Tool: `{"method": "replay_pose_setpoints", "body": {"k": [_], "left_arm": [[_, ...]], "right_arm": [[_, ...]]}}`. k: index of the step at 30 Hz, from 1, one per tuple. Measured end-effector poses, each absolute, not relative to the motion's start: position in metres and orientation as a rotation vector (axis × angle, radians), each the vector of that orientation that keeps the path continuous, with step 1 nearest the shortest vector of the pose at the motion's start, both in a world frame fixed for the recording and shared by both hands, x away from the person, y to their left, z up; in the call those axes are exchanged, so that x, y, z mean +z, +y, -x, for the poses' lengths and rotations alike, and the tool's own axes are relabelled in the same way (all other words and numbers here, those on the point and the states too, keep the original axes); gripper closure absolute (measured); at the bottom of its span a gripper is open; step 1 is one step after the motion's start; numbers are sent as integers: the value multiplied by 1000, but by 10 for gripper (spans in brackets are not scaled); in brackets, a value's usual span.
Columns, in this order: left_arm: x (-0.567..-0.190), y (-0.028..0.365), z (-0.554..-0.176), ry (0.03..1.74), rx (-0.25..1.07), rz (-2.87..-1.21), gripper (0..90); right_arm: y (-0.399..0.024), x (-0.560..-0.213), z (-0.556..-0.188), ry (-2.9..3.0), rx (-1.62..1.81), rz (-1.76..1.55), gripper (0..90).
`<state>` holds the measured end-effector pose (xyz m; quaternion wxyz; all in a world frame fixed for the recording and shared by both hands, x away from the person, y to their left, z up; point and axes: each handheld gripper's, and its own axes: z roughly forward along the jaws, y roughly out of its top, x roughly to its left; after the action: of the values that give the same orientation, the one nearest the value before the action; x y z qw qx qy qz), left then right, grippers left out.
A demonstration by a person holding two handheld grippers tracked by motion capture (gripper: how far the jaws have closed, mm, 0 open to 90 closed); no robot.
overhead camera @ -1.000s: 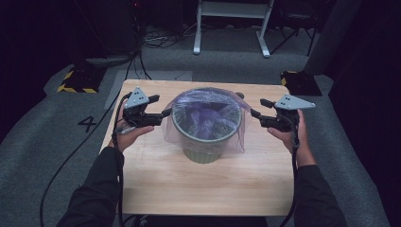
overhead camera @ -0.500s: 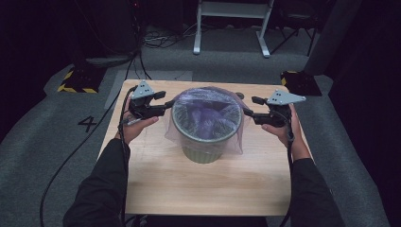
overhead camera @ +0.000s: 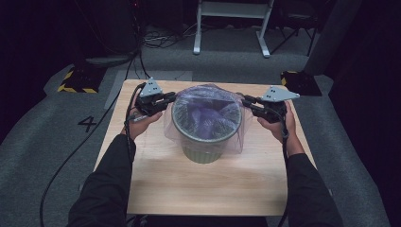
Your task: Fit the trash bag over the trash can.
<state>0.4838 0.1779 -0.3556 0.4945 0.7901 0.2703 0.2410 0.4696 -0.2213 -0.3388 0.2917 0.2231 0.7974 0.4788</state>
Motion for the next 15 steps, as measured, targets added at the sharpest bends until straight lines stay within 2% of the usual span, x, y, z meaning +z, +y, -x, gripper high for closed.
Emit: {"method": "replay_pose_setpoints", "body": {"k": [2, 5, 15], "left_arm": [[-356, 176, -487, 657, 578, -1923, 890], [-357, 174, -491, 661, 563, -1923, 898], [-367, 172, -503, 701, 526, -1915, 900]], "right_arm": [[-218, -338, -472, 2124, 1259, -590, 858], [-213, -336, -479, 2114, 1250, -615, 900], [-205, -347, -501, 2132, 1261, -717, 900]]}}
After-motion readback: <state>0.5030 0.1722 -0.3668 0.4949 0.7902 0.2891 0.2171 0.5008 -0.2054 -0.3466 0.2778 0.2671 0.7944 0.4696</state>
